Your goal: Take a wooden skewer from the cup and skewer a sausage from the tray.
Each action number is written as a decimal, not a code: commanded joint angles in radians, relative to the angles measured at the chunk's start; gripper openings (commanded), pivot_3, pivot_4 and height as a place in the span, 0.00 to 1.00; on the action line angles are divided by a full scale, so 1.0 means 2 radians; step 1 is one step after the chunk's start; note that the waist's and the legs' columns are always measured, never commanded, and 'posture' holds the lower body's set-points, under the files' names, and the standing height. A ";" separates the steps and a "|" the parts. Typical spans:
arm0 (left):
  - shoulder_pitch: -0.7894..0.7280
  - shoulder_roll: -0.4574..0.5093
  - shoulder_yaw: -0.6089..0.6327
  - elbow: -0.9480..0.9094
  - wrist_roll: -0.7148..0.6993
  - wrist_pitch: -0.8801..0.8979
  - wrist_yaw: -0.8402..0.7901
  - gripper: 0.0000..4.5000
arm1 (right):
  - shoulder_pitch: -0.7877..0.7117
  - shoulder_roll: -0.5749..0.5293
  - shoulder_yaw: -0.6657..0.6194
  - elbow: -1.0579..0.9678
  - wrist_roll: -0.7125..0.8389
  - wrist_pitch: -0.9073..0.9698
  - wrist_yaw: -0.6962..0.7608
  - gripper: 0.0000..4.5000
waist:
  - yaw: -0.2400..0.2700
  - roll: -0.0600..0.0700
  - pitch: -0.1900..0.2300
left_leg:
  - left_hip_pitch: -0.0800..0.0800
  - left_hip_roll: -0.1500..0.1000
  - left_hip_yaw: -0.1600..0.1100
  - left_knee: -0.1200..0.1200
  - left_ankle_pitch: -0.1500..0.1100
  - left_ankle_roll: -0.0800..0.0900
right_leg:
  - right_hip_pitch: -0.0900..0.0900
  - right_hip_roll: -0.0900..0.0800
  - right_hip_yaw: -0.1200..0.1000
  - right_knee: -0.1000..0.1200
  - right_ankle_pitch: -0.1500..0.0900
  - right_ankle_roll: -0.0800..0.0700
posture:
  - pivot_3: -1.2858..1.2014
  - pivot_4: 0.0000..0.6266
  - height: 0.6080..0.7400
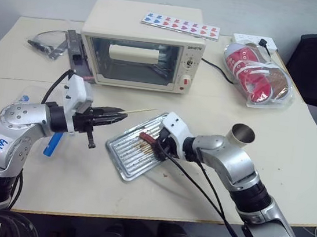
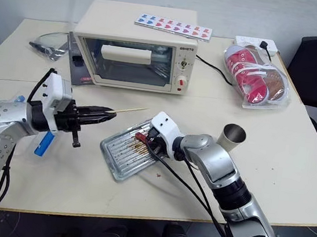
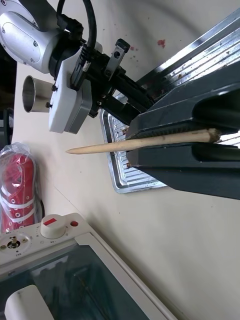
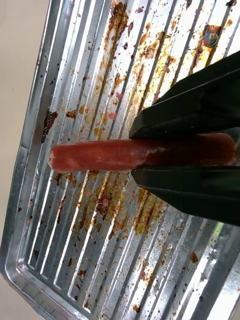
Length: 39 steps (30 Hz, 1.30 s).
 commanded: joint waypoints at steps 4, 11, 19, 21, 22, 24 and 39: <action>-0.013 -0.002 0.000 0.005 0.005 -0.013 -0.009 0.00 | -0.023 -0.029 -0.038 -0.037 0.024 0.014 0.036 0.17 | 0.000 0.000 0.000 | 0.000 0.000 0.000 0.000 0.000 0.000 | 0.000 0.000 0.000 0.000 0.000 0.000 | 0.52 0.24 1.00; -0.048 0.011 -0.009 0.041 0.004 -0.013 -0.047 0.00 | -0.075 -0.215 -0.041 -0.088 0.061 -0.033 0.232 0.17 | 0.009 0.000 0.000 | -0.001 -0.001 0.000 0.001 0.000 0.000 | 0.000 0.000 0.000 -0.001 0.000 0.000 | 0.52 0.24 1.00; -0.051 0.047 -0.013 0.026 -0.031 0.025 -0.117 0.00 | -0.095 -0.328 -0.075 -0.090 0.091 -0.057 0.352 0.17 | 0.013 0.000 0.000 | -0.001 0.000 0.000 0.001 -0.001 0.001 | 0.000 0.000 0.000 -0.002 0.000 0.000 | 0.52 0.24 1.00; -0.048 0.053 -0.019 0.017 -0.034 0.026 -0.134 0.00 | -0.098 -0.329 -0.081 -0.089 0.098 -0.044 0.355 0.17 | 0.013 0.000 0.000 | -0.001 0.000 0.000 0.001 -0.001 0.001 | 0.000 0.000 0.000 -0.002 0.000 0.000 | 0.52 0.24 1.00; -0.048 0.055 -0.021 0.014 -0.036 0.029 -0.139 0.00 | -0.099 -0.328 -0.083 -0.089 0.100 -0.040 0.354 0.17 | 0.014 0.000 0.000 | -0.001 0.000 0.000 0.001 -0.001 0.001 | 0.000 0.000 0.000 -0.002 0.000 0.000 | 0.52 0.24 1.00; -0.047 0.056 -0.023 0.007 -0.041 0.035 -0.146 0.00 | -0.096 -0.326 -0.087 -0.093 0.103 -0.034 0.351 0.17 | 0.015 0.000 0.000 | -0.001 0.000 0.000 0.001 -0.001 0.001 | 0.000 0.000 0.000 -0.002 0.000 0.000 | 0.52 0.24 1.00; -0.056 0.047 -0.029 -0.001 -0.035 0.036 -0.146 0.00 | -0.083 -0.326 -0.103 -0.117 0.123 -0.026 0.334 0.17 | 0.015 0.000 0.000 | -0.001 0.000 0.000 0.002 -0.001 0.001 | 0.000 0.000 0.000 -0.002 0.000 0.000 | 0.52 0.24 1.00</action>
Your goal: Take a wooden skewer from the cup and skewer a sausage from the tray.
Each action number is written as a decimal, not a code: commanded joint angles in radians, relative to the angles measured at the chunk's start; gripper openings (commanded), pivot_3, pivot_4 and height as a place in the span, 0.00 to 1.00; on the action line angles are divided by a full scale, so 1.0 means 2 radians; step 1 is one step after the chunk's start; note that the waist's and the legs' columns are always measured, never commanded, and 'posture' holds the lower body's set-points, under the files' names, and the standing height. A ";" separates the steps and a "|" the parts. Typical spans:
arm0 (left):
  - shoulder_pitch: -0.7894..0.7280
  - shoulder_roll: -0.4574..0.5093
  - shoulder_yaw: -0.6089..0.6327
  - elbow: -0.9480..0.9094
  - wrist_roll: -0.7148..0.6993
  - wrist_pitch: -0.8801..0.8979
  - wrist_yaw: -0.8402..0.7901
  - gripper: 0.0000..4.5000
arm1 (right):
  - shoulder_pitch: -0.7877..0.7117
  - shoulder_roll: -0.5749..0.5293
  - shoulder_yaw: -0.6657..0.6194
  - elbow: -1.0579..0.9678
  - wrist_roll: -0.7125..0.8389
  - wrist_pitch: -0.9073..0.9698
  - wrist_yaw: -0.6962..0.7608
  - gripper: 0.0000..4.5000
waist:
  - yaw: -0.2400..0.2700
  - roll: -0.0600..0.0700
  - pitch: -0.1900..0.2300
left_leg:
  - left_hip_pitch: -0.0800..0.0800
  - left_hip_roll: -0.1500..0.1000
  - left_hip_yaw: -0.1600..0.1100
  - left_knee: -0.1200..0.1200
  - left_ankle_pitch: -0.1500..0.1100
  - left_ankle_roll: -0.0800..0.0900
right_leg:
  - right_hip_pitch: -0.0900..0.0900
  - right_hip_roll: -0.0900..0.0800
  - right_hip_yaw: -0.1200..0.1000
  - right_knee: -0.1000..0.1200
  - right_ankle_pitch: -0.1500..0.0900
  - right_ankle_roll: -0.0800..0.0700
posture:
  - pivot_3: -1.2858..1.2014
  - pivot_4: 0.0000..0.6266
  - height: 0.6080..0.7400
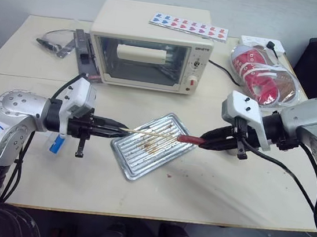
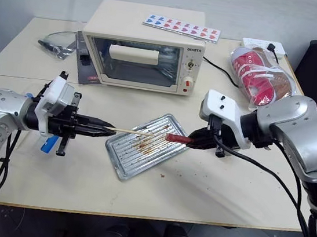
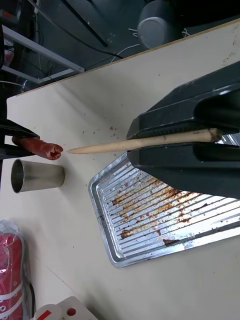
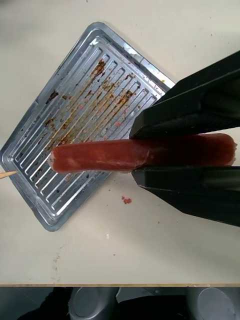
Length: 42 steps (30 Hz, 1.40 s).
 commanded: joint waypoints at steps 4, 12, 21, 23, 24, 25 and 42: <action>-0.017 -0.006 -0.006 -0.010 -0.001 -0.007 0.003 0.00 | -0.001 -0.005 -0.028 -0.026 0.019 0.008 -0.005 0.17 | 0.000 0.000 0.000 | 0.000 0.000 0.000 0.000 0.000 0.000 | 0.000 0.000 0.000 0.000 0.000 0.000 | 0.52 0.24 1.00; -0.031 -0.015 -0.015 -0.006 0.001 -0.009 0.005 0.00 | 0.000 -0.002 -0.028 -0.034 0.026 0.013 -0.014 0.17 | 0.000 0.000 0.000 | 0.000 0.000 0.000 0.000 0.000 0.000 | 0.000 0.000 0.000 0.000 0.000 0.000 | 0.52 0.24 1.00; -0.036 -0.021 -0.023 -0.004 0.003 -0.013 0.005 0.00 | -0.003 0.002 -0.030 -0.040 0.036 0.022 -0.022 0.17 | 0.000 0.000 0.000 | 0.000 0.000 0.000 0.000 0.000 0.000 | 0.000 0.000 0.000 0.000 0.000 0.000 | 0.52 0.24 1.00; -0.036 -0.023 -0.025 -0.005 0.004 -0.013 0.006 0.00 | -0.004 0.003 -0.032 -0.042 0.041 0.025 -0.024 0.17 | 0.000 0.000 0.000 | 0.000 0.000 0.000 0.000 0.000 0.000 | 0.000 0.000 0.000 0.000 0.000 0.000 | 0.52 0.24 1.00; -0.037 -0.024 -0.026 -0.004 0.004 -0.014 0.006 0.00 | -0.005 0.005 -0.033 -0.043 0.045 0.027 -0.025 0.17 | 0.000 0.000 0.000 | 0.000 0.000 0.000 0.000 0.000 0.000 | 0.000 0.000 0.000 0.000 0.000 0.000 | 0.52 0.24 1.00; -0.037 -0.024 -0.026 -0.002 0.004 -0.014 0.005 0.00 | -0.007 0.005 -0.033 -0.043 0.047 0.029 -0.025 0.17 | 0.000 0.000 0.000 | 0.000 0.000 0.000 0.001 0.000 0.000 | 0.000 0.000 0.000 0.000 0.000 0.000 | 0.52 0.24 1.00; -0.067 -0.054 -0.055 0.015 0.015 -0.024 0.002 0.00 | -0.027 0.029 -0.043 -0.065 0.090 0.060 -0.049 0.17 | 0.000 0.000 0.000 | 0.000 0.000 0.000 0.001 0.000 0.000 | 0.000 0.000 0.000 0.001 0.000 0.000 | 0.52 0.24 1.00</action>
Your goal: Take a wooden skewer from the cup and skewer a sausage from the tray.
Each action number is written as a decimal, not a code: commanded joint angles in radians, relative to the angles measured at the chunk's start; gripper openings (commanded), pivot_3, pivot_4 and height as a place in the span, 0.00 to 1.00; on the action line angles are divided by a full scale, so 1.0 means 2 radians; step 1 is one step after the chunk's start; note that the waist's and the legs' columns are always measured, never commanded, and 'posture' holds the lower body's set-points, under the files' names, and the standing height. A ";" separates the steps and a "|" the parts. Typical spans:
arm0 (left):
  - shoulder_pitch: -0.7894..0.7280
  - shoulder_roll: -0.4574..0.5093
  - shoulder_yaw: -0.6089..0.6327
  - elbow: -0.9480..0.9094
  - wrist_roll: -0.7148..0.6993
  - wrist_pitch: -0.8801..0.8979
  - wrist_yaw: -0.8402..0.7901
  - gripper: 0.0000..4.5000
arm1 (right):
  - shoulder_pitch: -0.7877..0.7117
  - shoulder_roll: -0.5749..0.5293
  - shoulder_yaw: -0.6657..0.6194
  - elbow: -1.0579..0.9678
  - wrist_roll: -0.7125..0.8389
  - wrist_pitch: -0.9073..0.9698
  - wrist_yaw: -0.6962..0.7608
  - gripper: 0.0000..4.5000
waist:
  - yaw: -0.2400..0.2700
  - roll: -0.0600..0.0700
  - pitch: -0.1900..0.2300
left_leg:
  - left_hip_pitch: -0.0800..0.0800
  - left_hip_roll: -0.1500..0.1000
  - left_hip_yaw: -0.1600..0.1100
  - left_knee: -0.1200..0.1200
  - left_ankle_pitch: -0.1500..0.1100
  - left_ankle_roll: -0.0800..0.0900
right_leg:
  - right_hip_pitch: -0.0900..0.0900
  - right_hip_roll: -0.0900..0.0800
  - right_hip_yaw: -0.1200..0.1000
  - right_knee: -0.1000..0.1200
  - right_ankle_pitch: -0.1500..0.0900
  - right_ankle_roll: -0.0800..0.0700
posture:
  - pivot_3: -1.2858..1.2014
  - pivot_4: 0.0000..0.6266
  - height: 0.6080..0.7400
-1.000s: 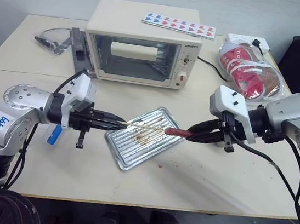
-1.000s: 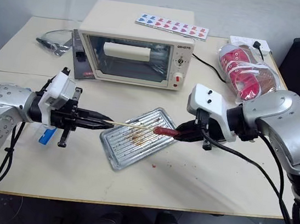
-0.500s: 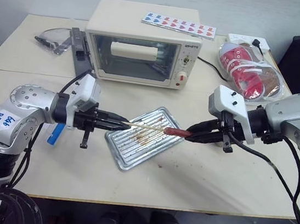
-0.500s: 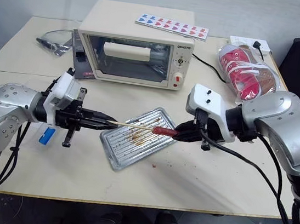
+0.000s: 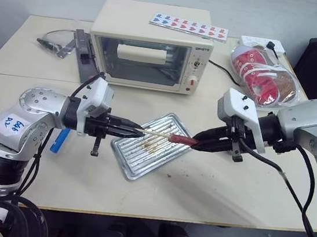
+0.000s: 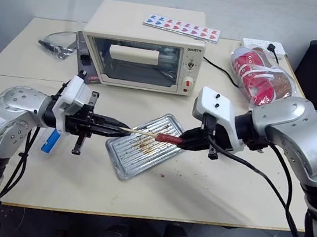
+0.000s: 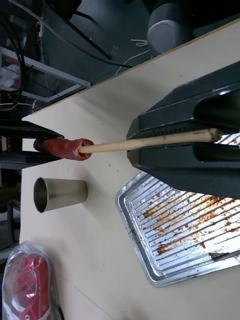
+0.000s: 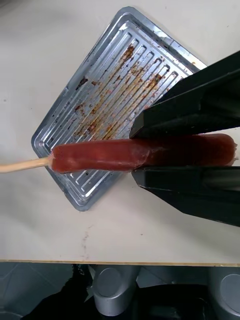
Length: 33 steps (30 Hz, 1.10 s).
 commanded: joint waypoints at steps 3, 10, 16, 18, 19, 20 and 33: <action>-0.018 -0.013 -0.008 0.005 0.009 -0.013 -0.001 0.00 | -0.020 0.009 -0.023 -0.032 0.027 0.008 -0.006 0.17 | 0.000 0.000 0.000 | 0.000 0.000 0.000 0.000 0.000 0.000 | 0.000 0.000 0.000 0.000 0.000 0.000 | 0.52 0.24 1.00; -0.012 -0.022 -0.009 0.008 0.021 -0.021 0.000 0.00 | -0.018 0.012 -0.029 -0.037 0.037 0.021 -0.013 0.29 | 0.000 0.000 0.000 | 0.000 0.000 0.000 0.001 0.000 0.000 | 0.000 0.000 0.000 0.000 0.000 0.000 | 0.52 0.24 1.00; 0.012 -0.015 0.005 -0.004 0.024 -0.021 0.014 0.00 | -0.012 0.007 -0.045 -0.033 0.036 0.019 -0.037 0.63 | 0.000 0.000 0.000 | 0.000 0.000 0.000 0.001 0.000 0.000 | 0.000 0.000 0.000 0.000 0.000 0.000 | 0.52 0.24 1.00; 0.030 -0.010 0.019 -0.016 0.024 -0.021 0.027 0.00 | -0.013 0.004 -0.057 -0.023 0.031 0.017 -0.051 0.70 | 0.000 0.000 0.000 | 0.000 0.000 0.000 0.001 0.000 0.000 | 0.000 0.000 0.000 0.000 0.000 0.000 | 0.52 0.24 1.00; 0.040 -0.008 0.028 -0.024 0.024 -0.022 0.037 0.00 | -0.013 0.002 -0.066 -0.015 0.029 0.016 -0.057 0.70 | 0.000 0.000 0.000 | 0.000 0.000 0.000 0.001 0.000 0.000 | 0.000 0.000 0.000 0.000 0.000 0.000 | 0.52 0.24 1.00; 0.052 -0.006 0.039 -0.035 0.024 -0.021 0.047 0.00 | -0.014 0.001 -0.076 -0.007 0.028 0.017 -0.063 0.70 | 0.000 0.000 0.000 | 0.000 0.000 0.000 0.001 0.000 0.000 | 0.000 0.000 0.000 0.000 0.000 0.000 | 0.52 0.24 1.00; 0.251 -0.062 0.255 -0.270 0.019 0.065 0.314 0.00 | 0.140 0.109 -0.216 -0.049 0.045 -0.051 -0.210 0.77 | 0.002 0.000 0.000 | 0.000 0.000 0.000 0.001 0.000 0.000 | 0.000 0.000 0.001 0.001 0.000 0.000 | 0.52 0.24 1.00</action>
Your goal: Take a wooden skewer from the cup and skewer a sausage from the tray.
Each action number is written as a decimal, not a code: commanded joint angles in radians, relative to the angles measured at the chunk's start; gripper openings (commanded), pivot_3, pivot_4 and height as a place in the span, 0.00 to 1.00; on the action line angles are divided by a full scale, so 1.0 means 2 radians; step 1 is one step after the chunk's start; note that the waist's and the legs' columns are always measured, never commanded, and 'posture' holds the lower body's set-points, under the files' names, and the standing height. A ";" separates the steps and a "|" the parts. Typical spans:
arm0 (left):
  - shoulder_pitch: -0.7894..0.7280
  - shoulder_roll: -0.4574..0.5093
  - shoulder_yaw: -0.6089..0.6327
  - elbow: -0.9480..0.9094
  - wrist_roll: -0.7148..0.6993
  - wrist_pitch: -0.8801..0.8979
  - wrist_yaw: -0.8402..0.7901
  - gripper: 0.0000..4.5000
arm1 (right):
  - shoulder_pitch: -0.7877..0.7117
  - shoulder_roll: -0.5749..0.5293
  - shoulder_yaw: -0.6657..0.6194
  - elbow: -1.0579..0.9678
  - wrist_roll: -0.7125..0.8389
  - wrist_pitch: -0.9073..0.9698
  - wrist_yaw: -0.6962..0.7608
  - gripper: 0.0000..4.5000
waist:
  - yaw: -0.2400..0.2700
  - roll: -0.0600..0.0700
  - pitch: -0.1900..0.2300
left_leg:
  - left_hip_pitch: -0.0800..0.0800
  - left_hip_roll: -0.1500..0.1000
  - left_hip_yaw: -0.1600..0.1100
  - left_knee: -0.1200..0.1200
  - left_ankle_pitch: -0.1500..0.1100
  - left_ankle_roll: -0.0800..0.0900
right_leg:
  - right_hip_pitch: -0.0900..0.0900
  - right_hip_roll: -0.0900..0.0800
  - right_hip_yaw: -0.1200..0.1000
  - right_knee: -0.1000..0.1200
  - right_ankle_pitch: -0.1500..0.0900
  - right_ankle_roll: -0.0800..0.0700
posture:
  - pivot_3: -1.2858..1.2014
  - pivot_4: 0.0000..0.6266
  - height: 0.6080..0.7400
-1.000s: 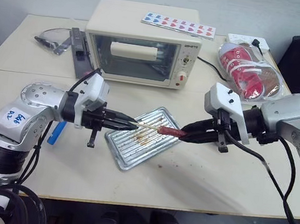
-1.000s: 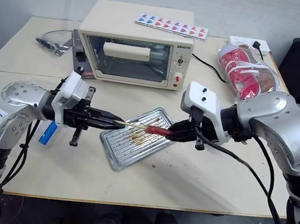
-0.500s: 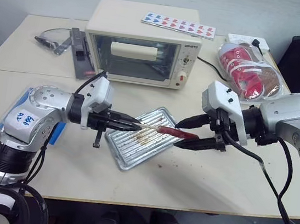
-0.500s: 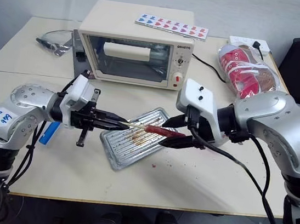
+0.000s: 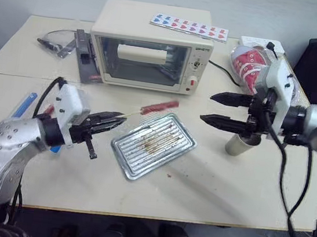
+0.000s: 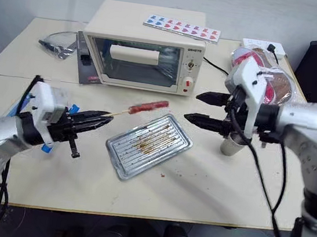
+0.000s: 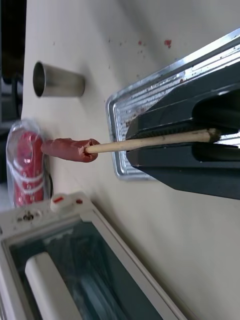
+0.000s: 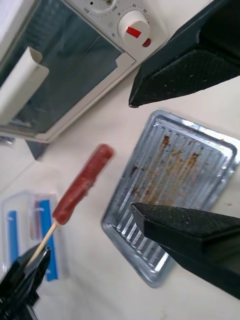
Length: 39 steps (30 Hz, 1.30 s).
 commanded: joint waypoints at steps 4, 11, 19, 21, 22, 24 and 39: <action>0.092 -0.029 0.149 -0.084 -0.011 0.038 0.093 0.00 | 0.046 0.029 -0.073 -0.048 0.079 -0.004 -0.028 0.97 | 0.001 0.000 0.000 | 0.000 0.000 0.000 0.000 0.000 0.000 | 0.000 0.000 0.000 0.000 0.000 0.000 | 0.52 0.24 1.00; 0.206 -0.074 0.244 -0.036 0.011 -0.002 0.101 0.00 | 0.059 -0.044 -0.071 -0.044 0.163 -0.003 0.090 1.00 | 0.007 0.000 0.000 | 0.001 0.000 0.000 0.000 0.000 0.001 | 0.002 0.000 0.000 -0.004 0.000 0.000 | 0.52 0.24 1.00; 0.194 -0.071 0.207 0.055 0.049 -0.061 0.110 0.00 | 0.046 -0.045 -0.036 -0.020 0.126 -0.042 0.089 1.00 | 0.022 0.000 0.000 | 0.010 0.001 0.000 -0.003 -0.002 0.002 | 0.012 0.000 -0.001 -0.009 0.000 0.000 | 0.52 0.24 1.00; 0.177 -0.066 0.198 0.080 0.053 -0.066 0.114 0.00 | 0.051 -0.045 -0.032 -0.024 0.122 -0.049 0.086 1.00 | 0.023 0.000 0.000 | 0.010 0.001 0.000 -0.003 -0.002 0.002 | 0.012 0.000 -0.001 -0.009 0.000 0.000 | 0.52 0.24 1.00; 0.170 -0.064 0.191 0.091 0.056 -0.068 0.115 0.00 | 0.053 -0.045 -0.032 -0.026 0.121 -0.051 0.084 1.00 | 0.023 0.000 0.000 | 0.010 0.001 0.000 -0.003 -0.002 0.002 | 0.012 0.000 -0.001 -0.009 0.000 0.000 | 0.52 0.24 1.00; 0.158 -0.056 0.175 0.110 0.063 -0.074 0.112 0.00 | 0.053 -0.045 -0.030 -0.029 0.123 -0.052 0.077 1.00 | 0.022 0.000 0.000 | 0.010 0.001 0.000 -0.003 -0.002 0.001 | 0.012 0.000 -0.001 -0.010 0.000 0.000 | 0.52 0.24 1.00; 0.232 -0.002 0.342 0.081 -0.140 0.045 0.027 0.44 | 0.055 -0.068 -0.031 -0.018 0.141 -0.039 0.086 1.00 | 0.017 0.000 0.000 | 0.010 0.001 0.000 -0.005 -0.002 0.001 | 0.011 0.000 -0.001 -0.010 0.000 0.000 | 0.52 0.24 1.00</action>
